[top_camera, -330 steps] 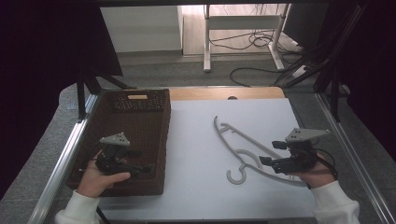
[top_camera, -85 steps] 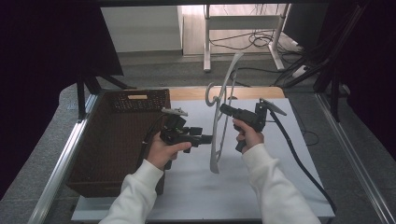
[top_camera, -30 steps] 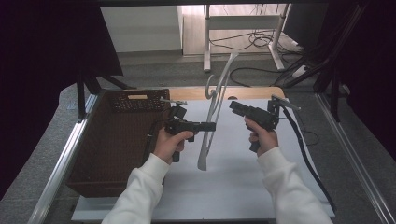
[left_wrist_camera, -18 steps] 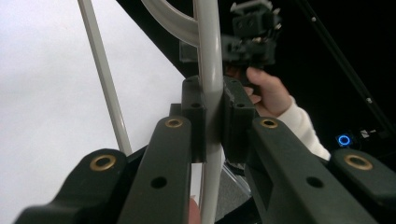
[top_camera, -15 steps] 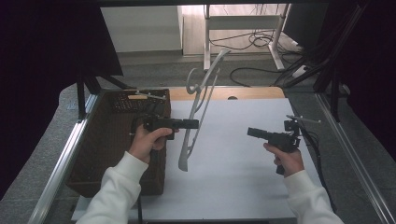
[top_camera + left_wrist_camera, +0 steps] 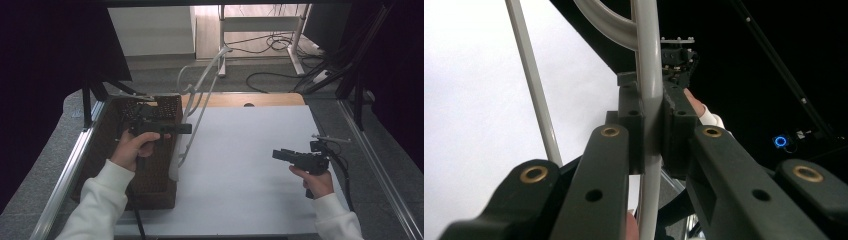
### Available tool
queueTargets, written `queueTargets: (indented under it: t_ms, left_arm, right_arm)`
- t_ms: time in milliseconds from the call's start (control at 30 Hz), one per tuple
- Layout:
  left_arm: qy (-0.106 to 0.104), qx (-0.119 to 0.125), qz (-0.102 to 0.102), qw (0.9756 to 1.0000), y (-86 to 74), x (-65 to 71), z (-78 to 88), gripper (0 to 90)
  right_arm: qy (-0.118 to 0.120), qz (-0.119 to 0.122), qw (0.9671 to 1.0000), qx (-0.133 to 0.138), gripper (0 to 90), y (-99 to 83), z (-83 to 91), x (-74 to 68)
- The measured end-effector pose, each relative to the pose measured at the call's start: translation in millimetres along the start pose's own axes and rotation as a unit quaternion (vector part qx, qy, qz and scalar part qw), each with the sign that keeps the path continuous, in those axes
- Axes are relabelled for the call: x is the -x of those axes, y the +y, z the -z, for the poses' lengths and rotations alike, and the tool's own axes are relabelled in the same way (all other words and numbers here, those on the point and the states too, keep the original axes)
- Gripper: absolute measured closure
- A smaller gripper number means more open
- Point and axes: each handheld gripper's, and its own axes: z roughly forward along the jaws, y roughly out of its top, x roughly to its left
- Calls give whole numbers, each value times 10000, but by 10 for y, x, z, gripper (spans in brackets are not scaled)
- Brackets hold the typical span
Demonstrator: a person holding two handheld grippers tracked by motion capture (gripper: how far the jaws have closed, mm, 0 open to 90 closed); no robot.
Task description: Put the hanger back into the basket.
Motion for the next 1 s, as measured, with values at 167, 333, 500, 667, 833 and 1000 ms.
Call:
queueTargets:
  t_ms: [167, 333, 500, 667, 833, 1000]
  left_arm:
    - [108, -78, -64, 9999, -23, 2, 210, 821]
    - [250, -115, -80, 9996, -66, -8, 402, 821]
    - [522, -41, 5, 9986, -163, -71, 676, 820]
    - [638, -26, 33, 9980, -236, -121, 834, 820]
    - [730, -46, 132, 9972, -286, -210, 968, 820]
    - [788, -207, 160, 9965, -309, -299, 1029, 820]
  right_arm:
    - [-48, -111, 9999, -55, 359, -22, 0, 20]
    - [-66, -119, 9999, -23, 359, -36, 9, 23]
    - [-119, -150, 9998, 15, 359, -58, 15, 42]
    - [-94, -163, 9998, 39, 359, -48, 26, 31]
    - [-124, -166, 9998, 43, 359, -43, 33, 37]
    - [-142, -184, 9997, 10, 359, -48, 26, 38]
